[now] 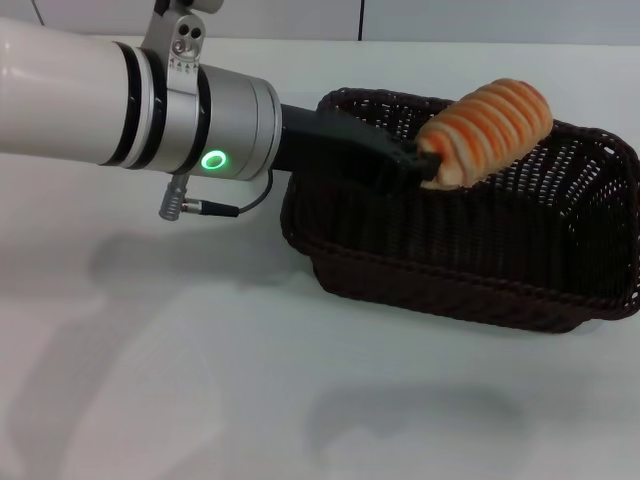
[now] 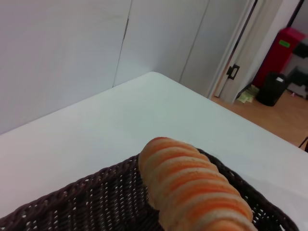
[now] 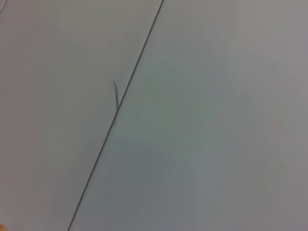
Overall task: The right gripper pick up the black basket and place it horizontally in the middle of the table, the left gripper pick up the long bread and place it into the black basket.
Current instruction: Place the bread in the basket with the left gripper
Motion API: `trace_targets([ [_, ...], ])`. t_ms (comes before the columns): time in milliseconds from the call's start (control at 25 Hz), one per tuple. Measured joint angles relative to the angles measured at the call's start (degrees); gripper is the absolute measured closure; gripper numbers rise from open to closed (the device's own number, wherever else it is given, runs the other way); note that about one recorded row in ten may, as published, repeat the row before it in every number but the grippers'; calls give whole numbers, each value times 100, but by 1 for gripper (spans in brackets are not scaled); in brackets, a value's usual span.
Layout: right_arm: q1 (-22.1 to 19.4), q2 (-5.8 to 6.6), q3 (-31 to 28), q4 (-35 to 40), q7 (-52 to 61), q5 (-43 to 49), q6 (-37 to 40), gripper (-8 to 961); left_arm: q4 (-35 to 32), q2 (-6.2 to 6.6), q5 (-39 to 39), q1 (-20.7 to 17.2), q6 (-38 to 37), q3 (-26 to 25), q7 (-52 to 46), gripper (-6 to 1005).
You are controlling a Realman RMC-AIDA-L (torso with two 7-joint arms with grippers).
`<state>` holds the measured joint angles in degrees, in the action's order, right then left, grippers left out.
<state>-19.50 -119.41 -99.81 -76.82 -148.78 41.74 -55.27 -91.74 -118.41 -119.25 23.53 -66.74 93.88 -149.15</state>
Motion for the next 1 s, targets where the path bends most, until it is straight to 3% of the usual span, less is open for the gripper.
trace_targets([
  [320, 46, 4, 19, 2, -6, 104, -2, 380, 203, -5, 829, -213, 476, -13, 671, 841],
  [520, 49, 6, 24, -15, 11, 150, -2, 380, 245, 0, 893, -234, 599, -46, 768, 806],
  [640, 23, 6, 23, -48, 35, 151, 18, 380, 191, 5, 872, -279, 671, -122, 779, 575],
  [760, 1, 2, 24, -72, 80, 145, 93, 380, 103, 17, 851, -404, 777, -261, 822, 485],
  [920, -18, -5, -34, -53, 265, 86, 247, 380, -373, 6, 900, -1114, 1258, -548, 1223, 365],
  [960, -18, -5, -34, -53, 265, 86, 247, 380, -373, 6, 900, -1114, 1258, -548, 1223, 260],
  [1000, -18, -5, -43, -36, 270, 60, 220, 380, -703, 10, 920, -1601, 1602, -595, 1491, 155],
])
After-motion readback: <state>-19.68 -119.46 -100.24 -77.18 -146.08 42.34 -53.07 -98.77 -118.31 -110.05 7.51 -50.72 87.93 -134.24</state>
